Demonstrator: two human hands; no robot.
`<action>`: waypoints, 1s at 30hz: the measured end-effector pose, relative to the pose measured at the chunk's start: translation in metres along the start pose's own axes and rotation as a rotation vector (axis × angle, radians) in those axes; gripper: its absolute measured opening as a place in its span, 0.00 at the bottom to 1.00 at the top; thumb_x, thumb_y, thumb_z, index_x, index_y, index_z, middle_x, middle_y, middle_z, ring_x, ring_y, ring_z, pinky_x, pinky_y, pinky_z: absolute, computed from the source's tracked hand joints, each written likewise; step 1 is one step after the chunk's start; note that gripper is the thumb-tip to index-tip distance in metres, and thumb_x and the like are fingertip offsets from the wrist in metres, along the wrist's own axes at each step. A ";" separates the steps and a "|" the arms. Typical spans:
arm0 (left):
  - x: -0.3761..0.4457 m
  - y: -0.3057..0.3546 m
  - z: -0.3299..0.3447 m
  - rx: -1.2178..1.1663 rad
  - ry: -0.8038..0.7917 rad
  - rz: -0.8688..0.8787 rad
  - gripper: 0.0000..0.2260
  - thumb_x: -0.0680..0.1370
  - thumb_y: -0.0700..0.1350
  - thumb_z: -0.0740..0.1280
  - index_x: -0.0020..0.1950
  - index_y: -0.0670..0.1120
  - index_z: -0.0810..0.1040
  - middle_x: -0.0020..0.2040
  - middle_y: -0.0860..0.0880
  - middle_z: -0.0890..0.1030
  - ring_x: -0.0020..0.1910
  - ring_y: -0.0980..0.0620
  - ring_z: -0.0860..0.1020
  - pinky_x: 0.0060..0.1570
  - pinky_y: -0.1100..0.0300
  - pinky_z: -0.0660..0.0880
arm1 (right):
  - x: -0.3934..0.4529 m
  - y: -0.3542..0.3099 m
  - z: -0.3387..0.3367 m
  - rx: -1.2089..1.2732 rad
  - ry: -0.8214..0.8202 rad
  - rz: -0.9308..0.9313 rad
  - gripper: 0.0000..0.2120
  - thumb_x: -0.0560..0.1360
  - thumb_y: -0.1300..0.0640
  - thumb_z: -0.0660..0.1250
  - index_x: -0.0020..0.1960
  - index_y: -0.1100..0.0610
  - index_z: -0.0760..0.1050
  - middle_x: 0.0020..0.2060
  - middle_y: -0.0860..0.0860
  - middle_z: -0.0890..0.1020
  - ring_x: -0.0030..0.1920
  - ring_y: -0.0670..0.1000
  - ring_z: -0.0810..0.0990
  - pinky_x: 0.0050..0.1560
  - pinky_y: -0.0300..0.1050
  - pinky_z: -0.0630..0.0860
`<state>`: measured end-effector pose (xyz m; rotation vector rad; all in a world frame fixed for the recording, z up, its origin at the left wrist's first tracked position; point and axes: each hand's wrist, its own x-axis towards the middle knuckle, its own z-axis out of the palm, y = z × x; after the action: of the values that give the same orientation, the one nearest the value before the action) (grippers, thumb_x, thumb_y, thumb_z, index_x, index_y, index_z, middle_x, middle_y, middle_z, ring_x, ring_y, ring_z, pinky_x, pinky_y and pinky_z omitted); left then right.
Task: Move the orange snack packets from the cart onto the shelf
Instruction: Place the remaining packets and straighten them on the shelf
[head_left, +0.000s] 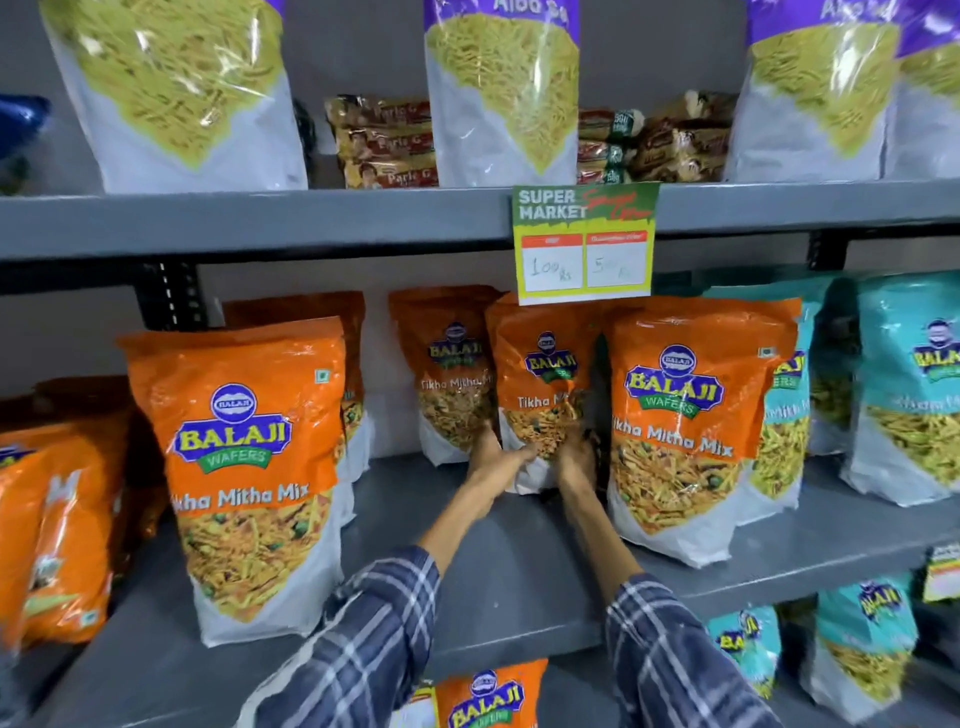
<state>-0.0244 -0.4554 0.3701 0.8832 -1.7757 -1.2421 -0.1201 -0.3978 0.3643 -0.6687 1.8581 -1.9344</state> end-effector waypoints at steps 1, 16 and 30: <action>0.001 -0.002 0.000 0.014 -0.004 0.015 0.32 0.69 0.52 0.77 0.69 0.48 0.70 0.65 0.49 0.79 0.62 0.49 0.78 0.57 0.57 0.77 | 0.004 0.000 0.000 0.014 0.008 0.010 0.26 0.86 0.47 0.46 0.75 0.63 0.67 0.74 0.62 0.71 0.72 0.62 0.71 0.71 0.50 0.65; -0.008 -0.034 -0.073 -0.151 0.113 -0.091 0.24 0.78 0.38 0.66 0.73 0.44 0.65 0.69 0.45 0.75 0.67 0.45 0.75 0.67 0.48 0.73 | 0.002 0.034 0.025 -0.175 -0.238 -0.214 0.28 0.75 0.36 0.59 0.62 0.57 0.73 0.60 0.57 0.79 0.63 0.58 0.78 0.66 0.59 0.75; -0.070 -0.013 -0.060 -0.082 0.440 0.085 0.25 0.81 0.44 0.64 0.76 0.48 0.60 0.75 0.45 0.65 0.74 0.46 0.66 0.69 0.53 0.67 | -0.063 0.013 -0.009 -0.279 -0.376 -0.463 0.19 0.81 0.52 0.66 0.68 0.58 0.67 0.62 0.55 0.77 0.59 0.50 0.78 0.57 0.45 0.77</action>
<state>0.0619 -0.4230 0.3567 0.9399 -1.3871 -0.9692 -0.0746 -0.3558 0.3466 -1.5504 1.8521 -1.6411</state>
